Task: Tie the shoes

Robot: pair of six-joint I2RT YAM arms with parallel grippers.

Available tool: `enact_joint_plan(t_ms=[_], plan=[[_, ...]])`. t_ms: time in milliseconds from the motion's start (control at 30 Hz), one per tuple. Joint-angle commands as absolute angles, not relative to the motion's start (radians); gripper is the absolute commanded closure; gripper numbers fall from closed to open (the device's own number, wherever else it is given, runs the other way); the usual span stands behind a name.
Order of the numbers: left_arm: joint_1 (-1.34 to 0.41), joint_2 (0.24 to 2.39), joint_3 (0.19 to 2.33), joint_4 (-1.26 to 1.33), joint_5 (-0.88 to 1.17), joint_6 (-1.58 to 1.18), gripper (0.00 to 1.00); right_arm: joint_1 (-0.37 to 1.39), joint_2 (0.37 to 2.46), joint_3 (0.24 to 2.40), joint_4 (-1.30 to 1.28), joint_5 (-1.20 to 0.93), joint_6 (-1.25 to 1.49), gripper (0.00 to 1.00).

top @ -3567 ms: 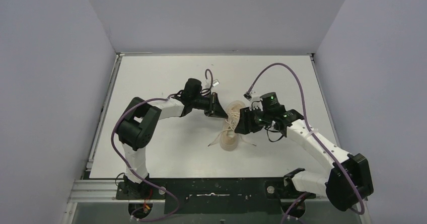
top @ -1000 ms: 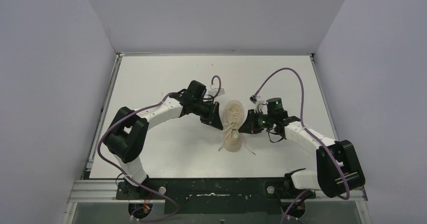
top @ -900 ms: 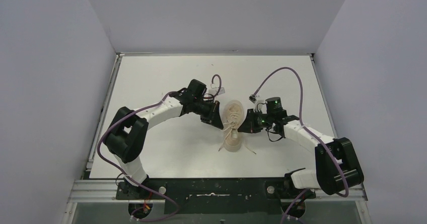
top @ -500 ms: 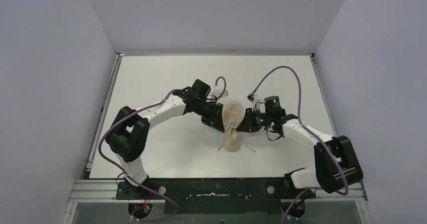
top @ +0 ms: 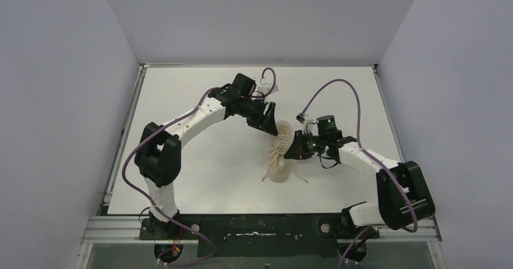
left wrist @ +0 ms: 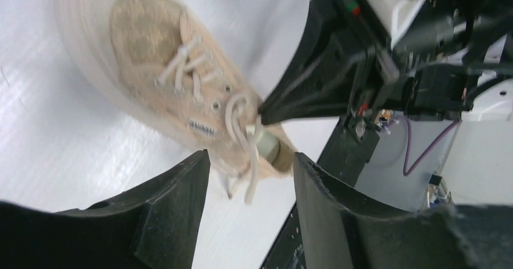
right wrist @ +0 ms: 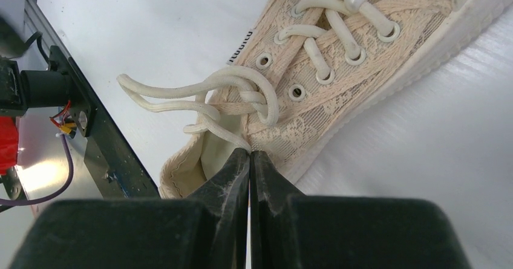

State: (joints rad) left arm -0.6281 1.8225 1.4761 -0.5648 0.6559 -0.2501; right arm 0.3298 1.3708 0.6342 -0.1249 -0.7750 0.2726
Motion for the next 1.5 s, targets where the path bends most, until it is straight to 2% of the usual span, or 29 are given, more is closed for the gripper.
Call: enact_joint_plan(t_ms=[0,100,433,1033,1467], plan=[[-0.649,1.976,1.636,-0.567,0.718,-0.277,0.53,0.334,1.342,0.672,-0.109,-0.782,0.257,1.00],[-0.655,2.027,1.665,-0.565,0.738,-0.289,0.59,0.332,1.341,0.673,-0.106,-0.781,0.263,1.00],[-0.659,2.100,1.680,-0.568,0.802,-0.291,0.67,0.332,1.329,0.669,-0.099,-0.779,0.271,1.00],[-0.677,2.113,1.701,-0.587,0.824,-0.250,0.93,0.333,1.338,0.667,-0.066,-0.777,0.302,1.00],[-0.669,2.029,1.629,-0.479,0.841,-0.300,0.95,0.330,1.310,0.633,0.045,-0.694,0.426,1.00]])
